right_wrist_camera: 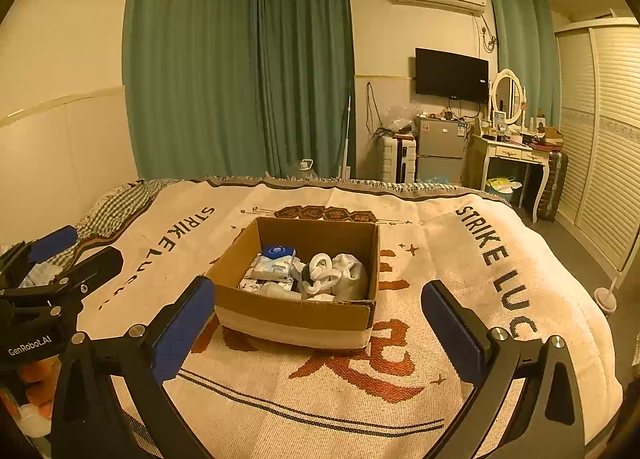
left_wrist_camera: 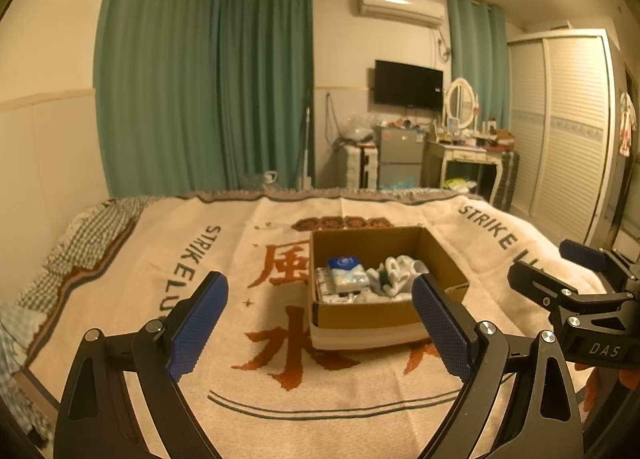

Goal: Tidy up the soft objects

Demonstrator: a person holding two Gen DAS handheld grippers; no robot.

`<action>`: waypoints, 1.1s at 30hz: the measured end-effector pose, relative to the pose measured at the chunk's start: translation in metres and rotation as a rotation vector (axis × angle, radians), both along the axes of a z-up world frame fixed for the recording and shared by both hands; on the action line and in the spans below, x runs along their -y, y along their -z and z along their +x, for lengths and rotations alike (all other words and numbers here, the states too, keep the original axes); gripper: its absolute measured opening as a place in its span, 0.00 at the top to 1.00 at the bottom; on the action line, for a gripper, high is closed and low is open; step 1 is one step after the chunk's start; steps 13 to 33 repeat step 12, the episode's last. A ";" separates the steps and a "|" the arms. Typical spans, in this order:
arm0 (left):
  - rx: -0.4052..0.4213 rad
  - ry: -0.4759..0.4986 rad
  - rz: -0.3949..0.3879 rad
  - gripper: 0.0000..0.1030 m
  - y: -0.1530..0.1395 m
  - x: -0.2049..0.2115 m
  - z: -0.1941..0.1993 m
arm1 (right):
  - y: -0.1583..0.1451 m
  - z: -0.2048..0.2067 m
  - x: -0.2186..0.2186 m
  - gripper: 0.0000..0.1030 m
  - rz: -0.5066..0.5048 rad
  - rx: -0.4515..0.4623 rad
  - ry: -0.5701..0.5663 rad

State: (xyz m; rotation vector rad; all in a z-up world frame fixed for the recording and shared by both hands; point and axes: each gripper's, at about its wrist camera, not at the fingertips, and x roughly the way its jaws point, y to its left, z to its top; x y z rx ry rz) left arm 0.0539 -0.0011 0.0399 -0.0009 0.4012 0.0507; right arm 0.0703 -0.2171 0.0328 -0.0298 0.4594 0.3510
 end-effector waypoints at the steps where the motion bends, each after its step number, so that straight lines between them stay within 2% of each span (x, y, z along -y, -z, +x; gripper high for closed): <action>1: 0.000 0.000 0.000 0.08 0.000 0.000 0.000 | 0.001 0.000 -0.001 0.00 0.000 -0.001 0.000; 33: 0.014 0.013 0.018 0.08 0.000 0.002 0.000 | 0.004 -0.001 -0.001 0.00 0.004 -0.004 0.005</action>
